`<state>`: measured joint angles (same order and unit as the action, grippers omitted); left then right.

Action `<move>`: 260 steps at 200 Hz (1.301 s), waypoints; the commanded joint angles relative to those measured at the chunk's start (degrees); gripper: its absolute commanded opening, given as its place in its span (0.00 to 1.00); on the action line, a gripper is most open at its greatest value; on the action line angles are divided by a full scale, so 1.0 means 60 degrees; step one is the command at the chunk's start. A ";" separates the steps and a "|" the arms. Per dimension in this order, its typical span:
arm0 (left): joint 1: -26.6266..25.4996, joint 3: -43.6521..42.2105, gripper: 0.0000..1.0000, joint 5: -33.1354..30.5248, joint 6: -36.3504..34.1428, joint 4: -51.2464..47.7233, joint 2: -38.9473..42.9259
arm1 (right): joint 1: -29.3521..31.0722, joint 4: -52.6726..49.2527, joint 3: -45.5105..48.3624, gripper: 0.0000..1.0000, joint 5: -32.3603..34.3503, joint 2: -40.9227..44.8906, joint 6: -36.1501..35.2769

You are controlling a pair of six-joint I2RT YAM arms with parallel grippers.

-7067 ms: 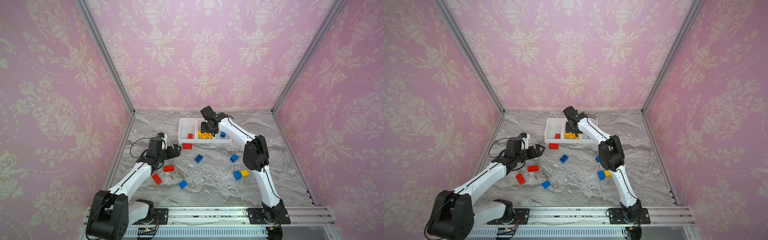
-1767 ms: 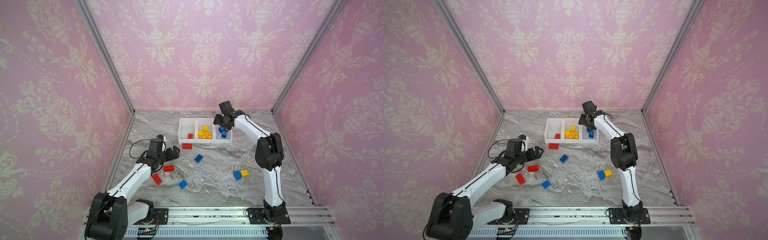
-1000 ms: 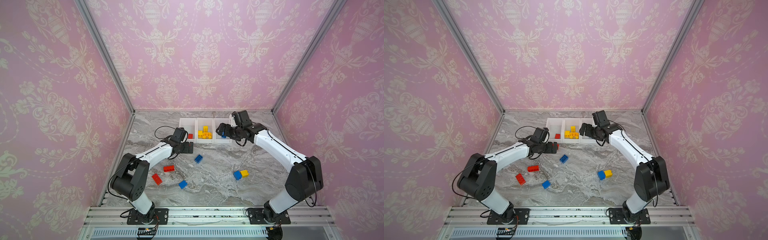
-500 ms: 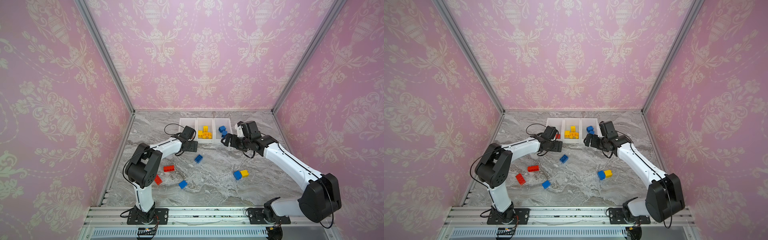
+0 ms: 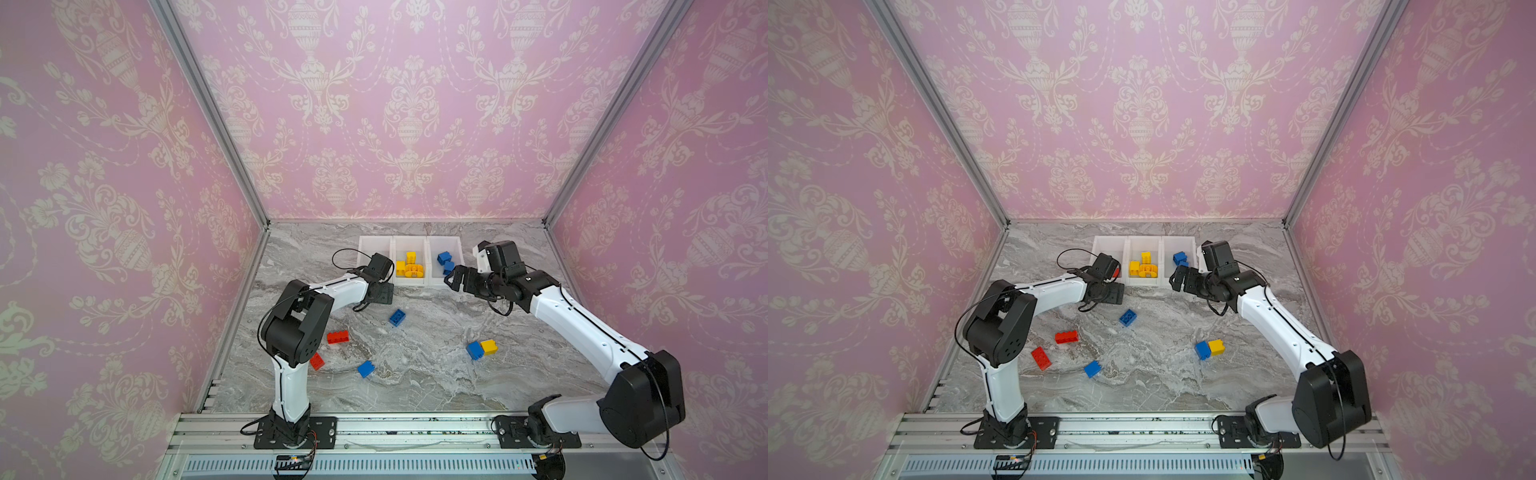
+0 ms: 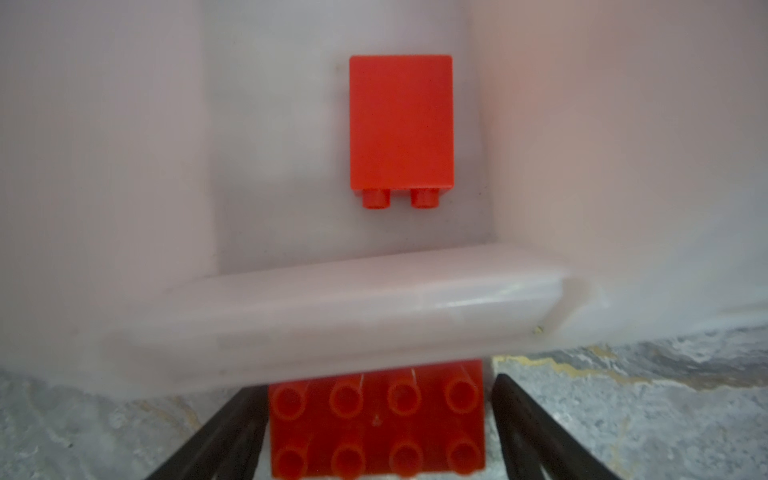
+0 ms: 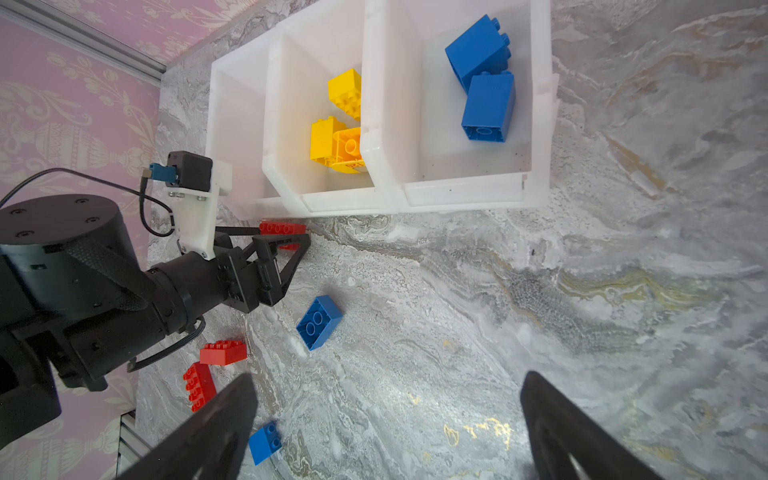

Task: Sort the legos into containers by color
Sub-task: 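Lower the left gripper onto the large red brick while the right gripper withdraws, then close the left gripper on the large red brick and lift it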

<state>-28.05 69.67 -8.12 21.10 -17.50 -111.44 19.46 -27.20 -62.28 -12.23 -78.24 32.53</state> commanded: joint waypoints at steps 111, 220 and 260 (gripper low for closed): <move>-0.0070 0.0156 0.56 -0.0371 0.0291 -0.0057 0.0062 | -0.0095 0.0033 0.0090 1.00 -0.0120 0.0207 -0.0201; -0.0433 -0.0807 0.52 -0.0576 0.0336 -0.0474 0.1914 | -0.0095 0.0088 0.0060 1.00 -0.0226 0.0237 -0.0168; -0.0437 -0.0231 0.52 -0.0990 -0.0174 -0.0557 0.2306 | -0.0095 0.0136 0.0045 1.00 -0.0298 0.0237 -0.0106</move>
<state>-30.28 65.73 -10.46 22.06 -19.35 -99.48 19.14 -27.18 -62.28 -13.10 -78.22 32.56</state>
